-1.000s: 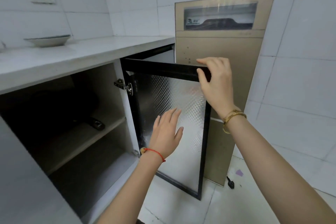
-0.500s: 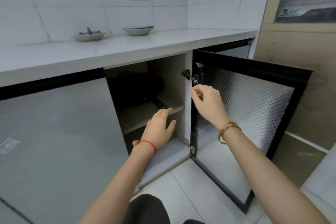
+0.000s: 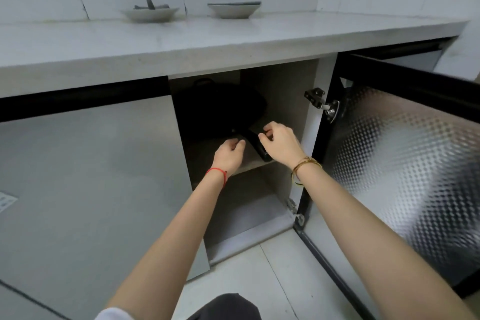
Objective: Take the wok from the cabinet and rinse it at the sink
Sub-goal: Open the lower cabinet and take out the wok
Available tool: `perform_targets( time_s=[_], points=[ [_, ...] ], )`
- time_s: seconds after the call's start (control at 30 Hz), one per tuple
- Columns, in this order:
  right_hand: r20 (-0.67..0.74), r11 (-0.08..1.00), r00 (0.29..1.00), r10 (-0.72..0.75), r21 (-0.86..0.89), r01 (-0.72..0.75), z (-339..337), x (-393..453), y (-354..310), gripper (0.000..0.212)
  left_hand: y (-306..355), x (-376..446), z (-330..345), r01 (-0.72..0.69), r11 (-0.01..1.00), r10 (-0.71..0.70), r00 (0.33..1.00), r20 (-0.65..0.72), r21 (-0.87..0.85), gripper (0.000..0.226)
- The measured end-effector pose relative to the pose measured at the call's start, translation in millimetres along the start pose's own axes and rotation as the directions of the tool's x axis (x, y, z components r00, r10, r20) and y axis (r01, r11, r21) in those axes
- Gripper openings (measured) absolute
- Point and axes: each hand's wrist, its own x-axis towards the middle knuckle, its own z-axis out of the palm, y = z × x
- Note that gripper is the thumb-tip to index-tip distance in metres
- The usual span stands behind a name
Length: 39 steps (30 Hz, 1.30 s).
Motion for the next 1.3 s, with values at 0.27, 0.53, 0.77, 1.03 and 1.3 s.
perform_targets(
  time_s=[0.27, 0.53, 0.77, 1.03, 1.3],
  points=[
    [0.192, 0.993, 0.974, 0.12, -0.039, -0.115, 53.1, 68.9, 17.9, 0.042, -19.2, 77.0, 25.0, 0.299, 0.813, -0.273, 0.954, 0.126, -0.499, 0.044],
    [0.497, 0.779, 0.777, 0.387, 0.275, -0.564, 78.9, 97.6, 23.6, 0.028, -21.0, 113.9, 33.4, 0.441, 0.568, -0.33, 0.896, 0.298, -0.695, 0.027],
    [0.596, 0.722, 0.677, 0.432, 0.222, -0.655, 80.2, 109.5, 17.3, 0.031, -29.7, 137.0, 41.9, 0.44, 0.493, -0.368, 0.887, 0.278, -0.751, 0.011],
    [0.368, 0.716, 0.803, 0.469, 0.374, -0.59, 91.3, 84.0, 11.1, 0.024, -43.2, 135.1, 44.9, 0.384, 0.545, -0.295, 0.92, 0.259, -0.745, 0.021],
    [0.307, 0.714, 0.838, 0.451, 0.439, -0.545, 75.6, 25.6, 13.8, 0.012, -56.2, 90.6, 55.5, 0.33, 0.59, -0.206, 0.944, 0.258, -0.737, 0.032]
  ],
)
